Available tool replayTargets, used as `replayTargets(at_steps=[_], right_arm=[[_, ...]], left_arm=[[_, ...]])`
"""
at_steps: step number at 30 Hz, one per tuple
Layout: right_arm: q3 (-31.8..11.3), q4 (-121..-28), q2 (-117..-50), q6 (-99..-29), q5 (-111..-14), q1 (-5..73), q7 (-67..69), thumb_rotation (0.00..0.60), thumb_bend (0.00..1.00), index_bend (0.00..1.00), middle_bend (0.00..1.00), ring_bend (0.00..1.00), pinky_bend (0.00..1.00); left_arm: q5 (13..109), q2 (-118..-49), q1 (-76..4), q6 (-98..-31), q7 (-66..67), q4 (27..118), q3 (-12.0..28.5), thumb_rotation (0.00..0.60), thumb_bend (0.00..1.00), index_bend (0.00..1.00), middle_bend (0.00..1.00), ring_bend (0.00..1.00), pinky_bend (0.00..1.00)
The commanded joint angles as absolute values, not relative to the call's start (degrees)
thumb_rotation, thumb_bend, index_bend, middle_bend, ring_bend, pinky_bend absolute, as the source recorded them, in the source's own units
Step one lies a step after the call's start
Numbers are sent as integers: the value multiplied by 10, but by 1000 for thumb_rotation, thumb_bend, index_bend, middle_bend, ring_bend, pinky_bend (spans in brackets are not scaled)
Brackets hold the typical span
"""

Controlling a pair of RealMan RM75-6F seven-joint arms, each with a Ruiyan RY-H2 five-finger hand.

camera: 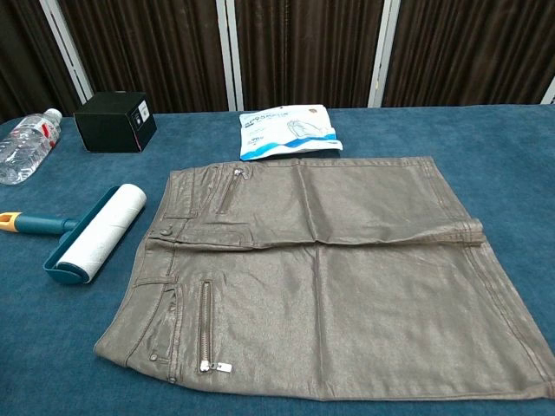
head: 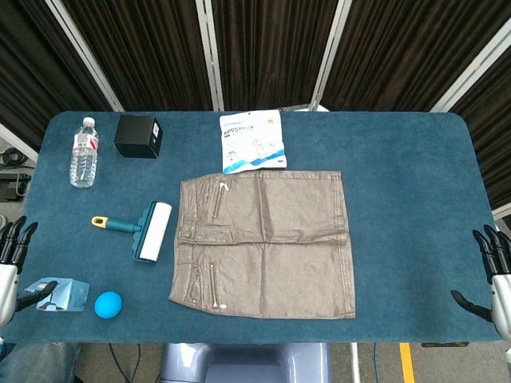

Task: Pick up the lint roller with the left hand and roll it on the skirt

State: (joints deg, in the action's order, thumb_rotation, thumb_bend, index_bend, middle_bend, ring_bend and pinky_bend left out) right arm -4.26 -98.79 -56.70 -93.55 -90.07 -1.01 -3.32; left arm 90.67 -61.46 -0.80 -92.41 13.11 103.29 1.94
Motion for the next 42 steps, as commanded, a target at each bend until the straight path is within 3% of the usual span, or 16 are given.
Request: replayTargets(at_steps=[1,10,13,14,18,21,25,29,42], right_arm=[[-43,-989,-567,-937,-902,-10,-34,600,0,0,0,0,0],[-43,-996,-561,-924,-896,-6,-26,600,0,0,0,0,0],[-45,-995,-560,-919,-889,-4,-21,600,0,0,0,0,0],[-46,-993,-561,-910,-882,0,-20,600,0,0,0,0,0],[-48,-994,-562,-900,-874,5,-25,600,0,0,0,0,0],[-48,-995,-565,-897,-871,7,-33,600,0,0,0,0,0],[-51,-991,-570,-890,-860,9,-36,600,0,0,0,0,0],[-53,-985,-571,-886,-847,9,-35,600,0,0,0,0,0],[-57,-976,-570,-880,-831,9,-26,600,0,0,0,0,0]], left_arm=[[908,-614,-7,-925,131,1032,19,600,0,0,0,0,0],[879,-626,-29,-889,129,1007,34,600,0,0,0,0,0],[823,-648,-75,-813,105,971,63,600,0,0,0,0,0],[778,-671,-123,-736,86,933,89,600,2,0,0,0,0],[743,-727,-182,-667,98,845,111,600,131,0,0,0,6],[734,-767,-213,-630,110,792,110,600,242,36,3,0,64],[726,-821,-242,-601,113,724,106,600,308,115,58,52,144],[718,-852,-257,-576,101,679,101,600,314,149,80,77,166],[715,-884,-278,-553,105,644,85,600,374,263,174,161,261]])
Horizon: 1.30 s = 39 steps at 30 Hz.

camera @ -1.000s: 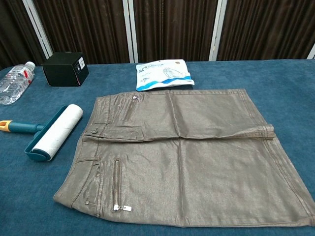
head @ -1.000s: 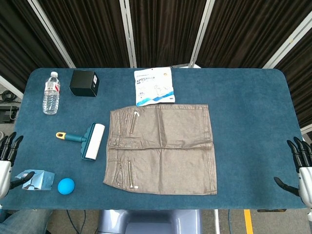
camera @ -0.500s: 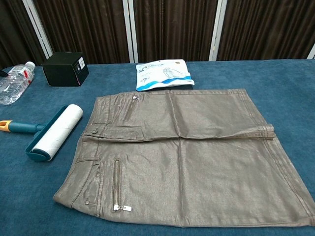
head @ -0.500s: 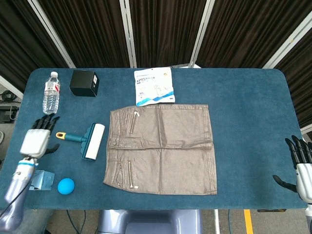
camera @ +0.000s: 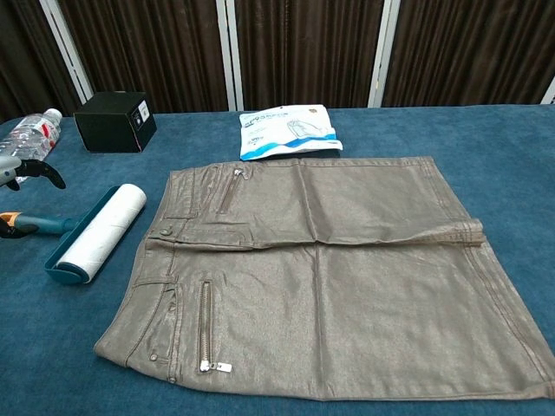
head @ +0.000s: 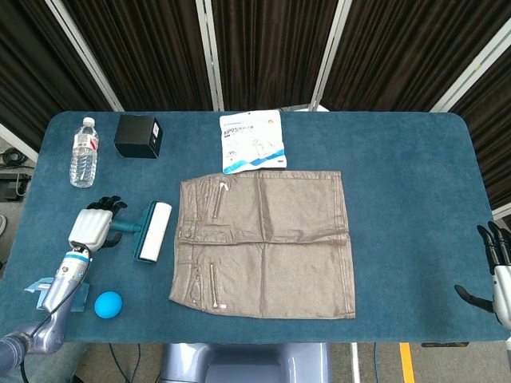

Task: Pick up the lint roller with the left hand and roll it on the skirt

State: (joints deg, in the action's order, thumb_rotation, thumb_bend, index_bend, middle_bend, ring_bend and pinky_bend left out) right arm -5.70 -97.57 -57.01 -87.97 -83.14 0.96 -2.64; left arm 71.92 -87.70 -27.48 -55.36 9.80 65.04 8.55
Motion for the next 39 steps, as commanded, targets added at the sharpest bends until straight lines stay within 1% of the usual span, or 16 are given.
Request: replayTargets(at_steps=[1,9,14,20,25,28,34,39], right_arm=[[-57,-976,-570,-880,-831,9,-26,600,0,0,0,0,0],[-56,-976,-571,-876,-832,11,-28,600,0,0,0,0,0],[-57,-975,-573,-872,-827,13,-33,600,0,0,0,0,0],[-58,-974,-575,-868,-821,15,-39,600,0,0,0,0,0],[-58,-973,-575,-868,-820,15,-38,600,0,0,0,0,0],[-59,-973,-575,-867,-818,16,-37,600,0,0,0,0,0],[-58,-973,-575,-867,-818,16,-37,600,0,0,0,0,0],[-58,-975,-573,-867,-819,16,-36,600,0,0,0,0,0]], left_arm=[[713,-888,-279,-554,109,641,85,600,380,268,183,168,265],[697,-911,-286,-542,116,611,85,600,381,277,199,183,274],[701,-925,-290,-538,108,585,79,600,382,296,233,216,330],[706,-937,-296,-532,98,564,75,600,387,317,262,239,335],[718,-940,-298,-538,86,554,70,600,417,391,331,297,366],[731,-940,-297,-549,74,549,66,600,472,444,370,325,386],[755,-931,-296,-568,74,549,55,600,571,520,422,370,419],[767,-907,-299,-577,89,575,51,600,619,551,443,386,436]])
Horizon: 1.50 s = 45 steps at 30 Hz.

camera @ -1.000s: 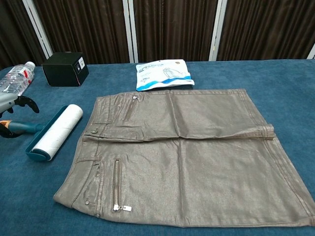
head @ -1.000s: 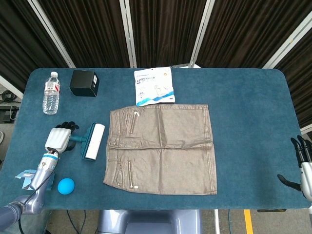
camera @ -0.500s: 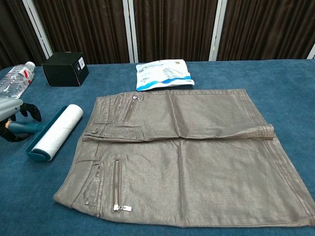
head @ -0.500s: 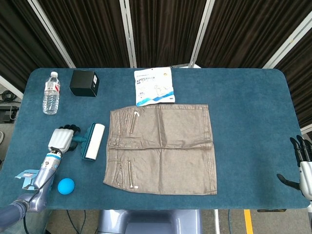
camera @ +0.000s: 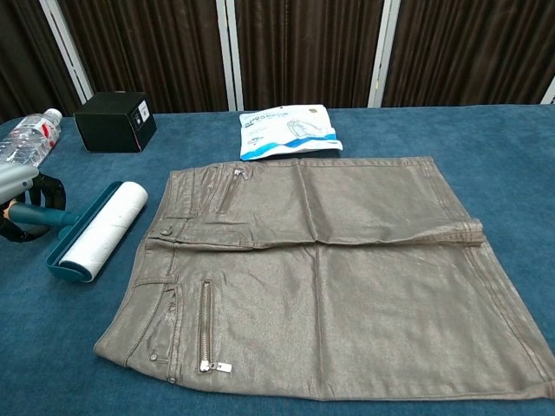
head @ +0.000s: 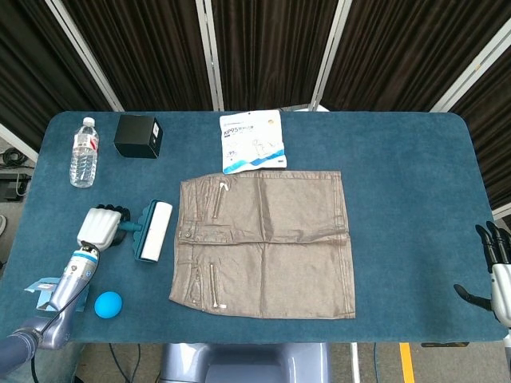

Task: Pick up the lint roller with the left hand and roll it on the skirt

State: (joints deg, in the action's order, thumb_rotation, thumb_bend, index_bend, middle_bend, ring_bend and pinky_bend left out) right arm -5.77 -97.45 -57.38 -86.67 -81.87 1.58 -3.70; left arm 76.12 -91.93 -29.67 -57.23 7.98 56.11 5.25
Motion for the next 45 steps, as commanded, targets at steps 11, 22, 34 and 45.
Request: replayTargets(at_steps=[11,22,34,45], right_arm=[[-68,-976,-568,-849,-796,24,-22,600,0,0,0,0,0],[-75,-972,-562,-832,-770,28,-7,600,0,0,0,0,0],[-79,-964,-555,-819,-752,29,15,600,0,0,0,0,0],[-84,-958,-546,-816,-744,27,44,600,0,0,0,0,0]], left_arm=[[735,-824,-339,-573,187,719,100,600,625,586,472,401,450],[630,-807,-409,-533,321,831,146,600,631,626,475,405,455],[525,-831,-463,-521,431,851,134,600,646,636,479,410,460],[486,-869,-505,-543,493,864,115,600,648,664,493,415,464]])
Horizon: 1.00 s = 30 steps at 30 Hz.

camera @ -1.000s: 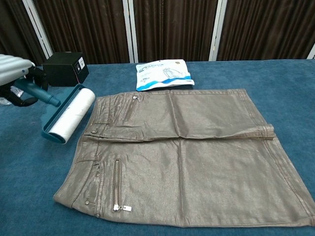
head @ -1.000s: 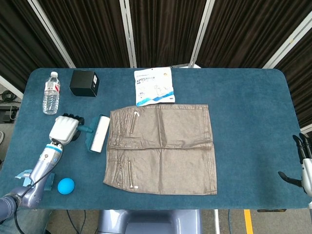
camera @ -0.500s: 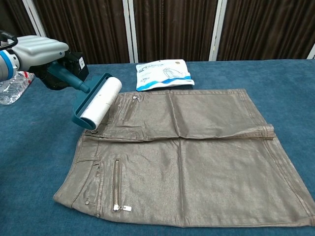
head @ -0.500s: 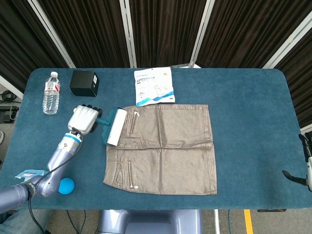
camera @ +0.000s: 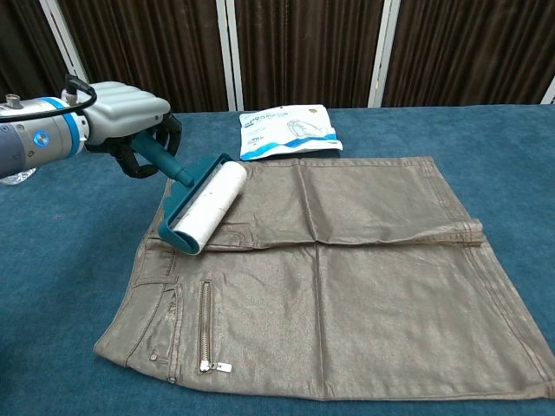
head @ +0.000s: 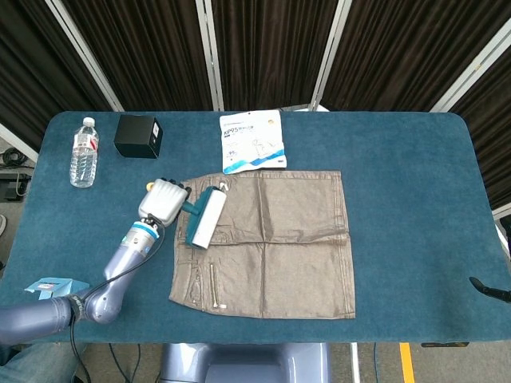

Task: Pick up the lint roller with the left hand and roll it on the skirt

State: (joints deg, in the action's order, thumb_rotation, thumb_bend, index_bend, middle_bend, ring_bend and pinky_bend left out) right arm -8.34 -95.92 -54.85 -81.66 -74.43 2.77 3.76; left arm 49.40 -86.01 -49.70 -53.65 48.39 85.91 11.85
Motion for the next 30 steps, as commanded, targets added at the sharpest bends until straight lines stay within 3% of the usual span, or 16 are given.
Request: replayTargets(at_steps=[1,30], right_arm=[[-85,-957,-546,-816,-743,27,45,600,0,0,0,0,0],[-92,-946,-534,-815,-731,21,83,600,0,0,0,0,0]], left_arm=[[484,-872,-509,-544,497,866,114,600,649,664,494,415,464],[337,-1049,-692,-611,703,888,129,600,649,671,497,418,466]])
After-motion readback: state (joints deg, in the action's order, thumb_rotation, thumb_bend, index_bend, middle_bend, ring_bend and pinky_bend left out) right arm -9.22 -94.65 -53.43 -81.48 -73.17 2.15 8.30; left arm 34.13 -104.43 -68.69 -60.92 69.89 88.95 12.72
